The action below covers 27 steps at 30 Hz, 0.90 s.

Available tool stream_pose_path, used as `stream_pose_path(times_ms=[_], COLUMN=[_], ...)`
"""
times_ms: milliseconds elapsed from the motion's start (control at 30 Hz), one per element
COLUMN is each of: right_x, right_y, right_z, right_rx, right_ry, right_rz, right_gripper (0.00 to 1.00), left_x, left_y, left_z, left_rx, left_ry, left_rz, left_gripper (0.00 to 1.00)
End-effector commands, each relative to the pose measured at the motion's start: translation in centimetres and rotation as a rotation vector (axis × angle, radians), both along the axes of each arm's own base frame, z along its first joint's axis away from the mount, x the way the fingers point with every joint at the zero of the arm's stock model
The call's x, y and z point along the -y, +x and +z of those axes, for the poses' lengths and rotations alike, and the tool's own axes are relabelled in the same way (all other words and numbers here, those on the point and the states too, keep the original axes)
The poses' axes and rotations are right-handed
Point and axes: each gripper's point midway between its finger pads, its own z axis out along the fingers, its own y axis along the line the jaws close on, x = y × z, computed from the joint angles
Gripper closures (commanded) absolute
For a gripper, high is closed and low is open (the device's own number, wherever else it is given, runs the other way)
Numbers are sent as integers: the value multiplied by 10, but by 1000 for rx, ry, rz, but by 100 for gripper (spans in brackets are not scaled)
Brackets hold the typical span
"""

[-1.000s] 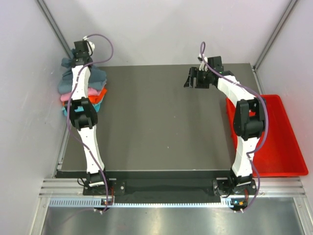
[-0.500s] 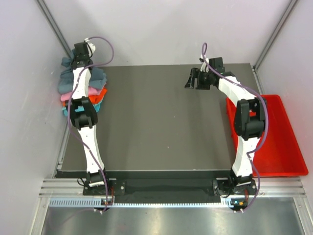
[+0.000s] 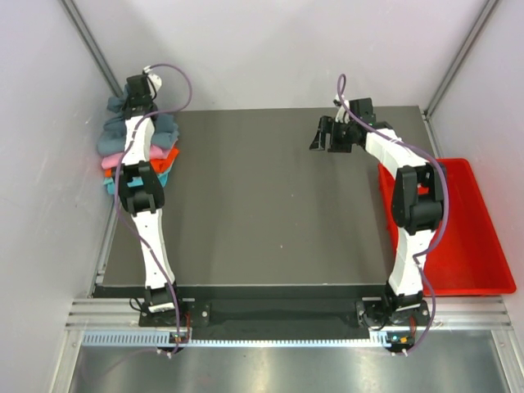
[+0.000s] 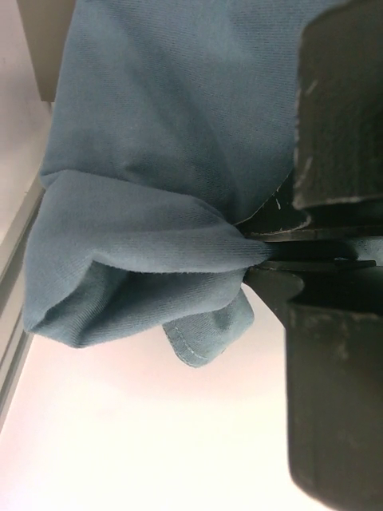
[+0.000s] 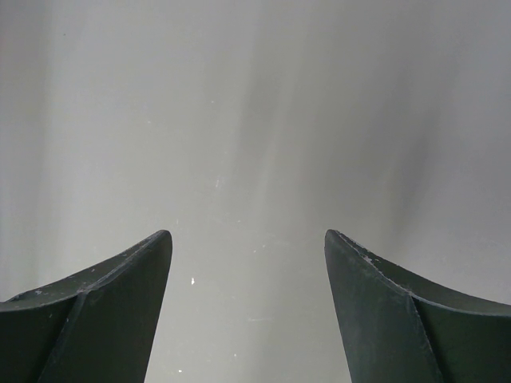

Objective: Fold and stack the t-shirts
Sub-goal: Neatly place the folded tshirt to the corner

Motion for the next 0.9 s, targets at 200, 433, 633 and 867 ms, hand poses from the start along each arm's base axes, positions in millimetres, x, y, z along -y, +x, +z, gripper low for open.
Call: stream_pose_path(times_ms=[200,433,633,867], right_x=[-2,-4,-5,-5], right_y=[2,1,2,1], right_z=[32,34,37,39], right_rx=[97,100,111,114], right_ry=[2,3,2,0], right_rz=[14,19,22,23], right_gripper=[23,23,23,23], left_x=[7,140,191,167], left_y=[11,8,-10,-20], left_z=[97,211,214,148], left_rx=[366,621,582,432], left_ry=[56,71,-28,-316], left_rz=[52,-107,-142,-76], left_gripper=[55,39,36,36])
